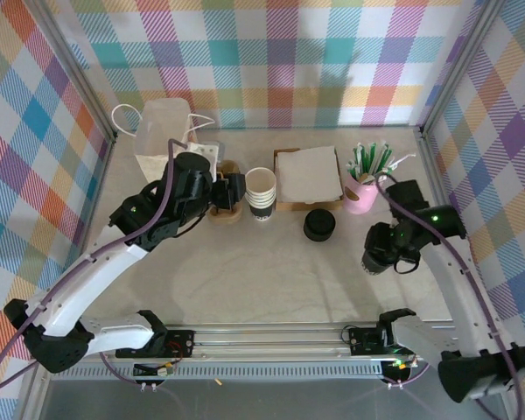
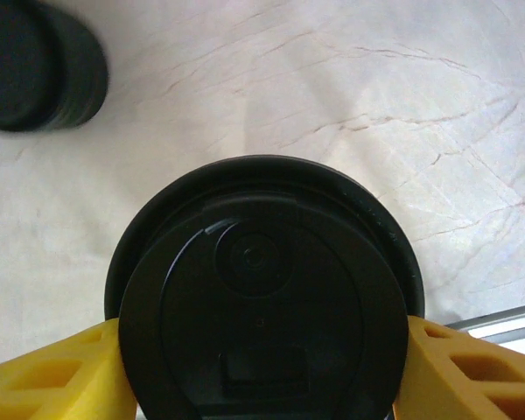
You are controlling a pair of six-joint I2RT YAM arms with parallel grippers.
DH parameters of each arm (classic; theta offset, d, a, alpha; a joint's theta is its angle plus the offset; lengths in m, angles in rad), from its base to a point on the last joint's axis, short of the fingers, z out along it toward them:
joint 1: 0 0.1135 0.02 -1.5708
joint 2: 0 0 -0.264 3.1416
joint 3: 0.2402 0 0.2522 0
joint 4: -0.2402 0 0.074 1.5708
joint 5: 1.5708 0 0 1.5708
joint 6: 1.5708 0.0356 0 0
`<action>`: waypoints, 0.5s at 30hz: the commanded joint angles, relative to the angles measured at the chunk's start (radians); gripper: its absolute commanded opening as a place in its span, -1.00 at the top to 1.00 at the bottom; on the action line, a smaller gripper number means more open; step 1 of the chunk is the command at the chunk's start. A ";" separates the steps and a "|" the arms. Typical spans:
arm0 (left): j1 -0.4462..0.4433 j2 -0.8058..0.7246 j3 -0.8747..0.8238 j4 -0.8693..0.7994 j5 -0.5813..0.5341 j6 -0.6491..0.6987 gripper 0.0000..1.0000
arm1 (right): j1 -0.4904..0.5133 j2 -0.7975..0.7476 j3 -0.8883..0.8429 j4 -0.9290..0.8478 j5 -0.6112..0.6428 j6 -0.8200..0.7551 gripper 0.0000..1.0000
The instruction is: Pack the takeout coffee
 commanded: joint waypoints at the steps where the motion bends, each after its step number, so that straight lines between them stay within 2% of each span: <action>1: -0.003 0.002 0.028 0.040 -0.006 0.056 -0.09 | -0.137 0.022 -0.033 0.117 -0.133 -0.066 -0.01; 4: -0.003 0.001 0.029 0.045 -0.018 0.080 -0.09 | -0.224 0.084 -0.029 0.189 -0.144 -0.094 0.00; 9: -0.001 -0.003 0.030 0.031 -0.062 0.103 -0.09 | -0.311 0.214 0.031 0.253 -0.040 -0.166 0.01; 15: 0.019 -0.012 0.045 -0.025 -0.193 0.116 -0.08 | -0.396 0.329 0.071 0.335 0.001 -0.239 -0.01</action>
